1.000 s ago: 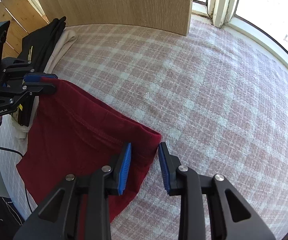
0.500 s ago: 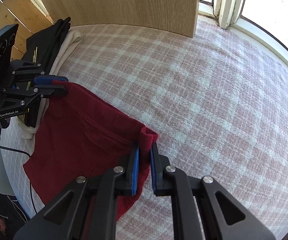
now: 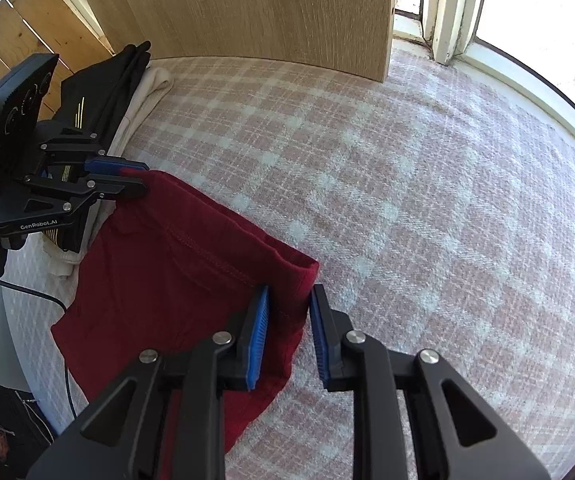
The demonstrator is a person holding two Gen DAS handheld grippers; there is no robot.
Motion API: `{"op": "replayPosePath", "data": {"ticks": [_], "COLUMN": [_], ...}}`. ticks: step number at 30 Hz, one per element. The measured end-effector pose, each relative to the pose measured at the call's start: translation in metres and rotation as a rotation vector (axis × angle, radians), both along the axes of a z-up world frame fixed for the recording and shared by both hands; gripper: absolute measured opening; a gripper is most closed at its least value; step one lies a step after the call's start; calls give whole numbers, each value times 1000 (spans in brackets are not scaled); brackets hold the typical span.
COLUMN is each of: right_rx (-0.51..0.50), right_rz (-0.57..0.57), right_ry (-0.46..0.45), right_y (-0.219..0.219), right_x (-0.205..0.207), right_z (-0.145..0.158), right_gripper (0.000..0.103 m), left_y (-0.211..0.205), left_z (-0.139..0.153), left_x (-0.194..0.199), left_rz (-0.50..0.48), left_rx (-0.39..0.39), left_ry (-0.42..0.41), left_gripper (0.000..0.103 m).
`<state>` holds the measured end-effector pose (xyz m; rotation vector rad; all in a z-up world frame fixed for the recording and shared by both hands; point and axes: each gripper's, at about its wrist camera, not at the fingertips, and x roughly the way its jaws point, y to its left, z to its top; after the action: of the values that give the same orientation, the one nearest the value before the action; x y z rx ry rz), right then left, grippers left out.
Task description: Fold clothes
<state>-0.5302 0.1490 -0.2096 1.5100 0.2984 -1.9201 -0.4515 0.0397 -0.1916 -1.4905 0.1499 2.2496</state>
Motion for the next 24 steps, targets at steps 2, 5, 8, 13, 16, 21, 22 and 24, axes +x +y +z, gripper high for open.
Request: {"op": "replayPosePath", "data": {"ticks": [2, 5, 8, 13, 16, 21, 22, 24], "right_rx": [-11, -28, -38, -40, -49, -60, -59, -59], "right_rz": [0, 1, 2, 8, 5, -33, -25, -10], "right_ry": [-16, -39, -63, -96, -124, -145, -146, -154], "right_y": [2, 5, 5, -4, -7, -8, -11, -16], "right_x": [-2, -4, -8, -20, -29, -37, -37, -37], "right_z": [-1, -2, -5, -15, -20, -19, -20, -21], "right_gripper": [22, 22, 22, 22, 28, 38, 38, 38], "left_y": [-1, -4, -3, -4, -6, -4, -5, -5], "left_z": [-4, -6, -6, -7, -8, -7, -7, -8], "left_x": [0, 0, -2, -2, -3, -4, -4, -4], "left_rz": [-2, -1, -5, -4, -2, -9, -8, -7], "left_rx": [-17, -3, -7, -1, 8, -2, -1, 1], "left_ry": [-8, -15, -15, -18, -23, -21, -21, -21], "left_gripper": [13, 13, 13, 13, 13, 13, 13, 13]}}
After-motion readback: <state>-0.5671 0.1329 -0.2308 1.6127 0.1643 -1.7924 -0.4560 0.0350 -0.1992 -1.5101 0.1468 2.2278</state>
